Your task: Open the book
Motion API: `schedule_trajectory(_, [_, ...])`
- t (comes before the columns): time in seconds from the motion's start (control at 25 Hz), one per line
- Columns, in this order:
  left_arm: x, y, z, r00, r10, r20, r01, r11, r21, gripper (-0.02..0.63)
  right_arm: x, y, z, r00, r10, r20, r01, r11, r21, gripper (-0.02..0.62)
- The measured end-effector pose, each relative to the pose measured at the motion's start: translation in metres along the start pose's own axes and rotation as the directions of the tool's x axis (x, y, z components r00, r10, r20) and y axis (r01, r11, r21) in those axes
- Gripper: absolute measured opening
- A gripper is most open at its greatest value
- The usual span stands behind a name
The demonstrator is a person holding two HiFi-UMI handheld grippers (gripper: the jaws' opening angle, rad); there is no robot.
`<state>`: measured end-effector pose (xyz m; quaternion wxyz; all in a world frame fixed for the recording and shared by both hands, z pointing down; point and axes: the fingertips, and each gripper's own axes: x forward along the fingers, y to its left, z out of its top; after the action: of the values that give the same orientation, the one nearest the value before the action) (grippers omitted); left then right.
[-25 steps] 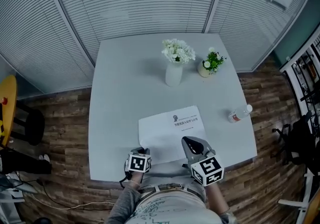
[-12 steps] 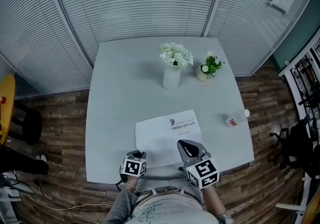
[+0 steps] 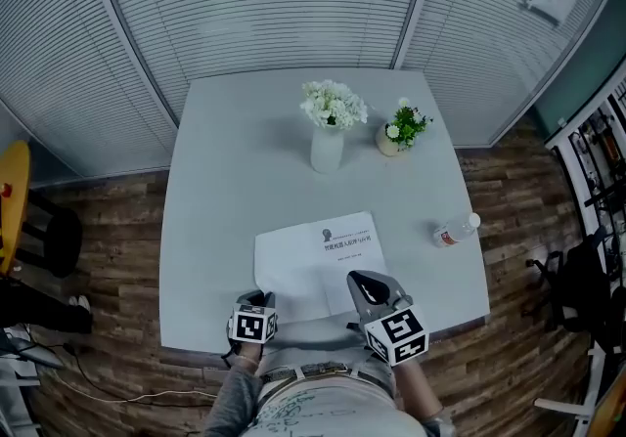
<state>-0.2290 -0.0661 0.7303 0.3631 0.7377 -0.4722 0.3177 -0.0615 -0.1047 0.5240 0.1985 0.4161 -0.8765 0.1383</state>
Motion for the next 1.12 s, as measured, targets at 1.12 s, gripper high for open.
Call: schedule_trajectory(1.12, [-0.030,-0.018,0.023,0.994,0.069,0.080,-0.067,0.997,-0.034,0.160,-0.030,-0.046,-0.001,0.999,0.050,-0.010,-0.050,0.998,-0.039,0.014])
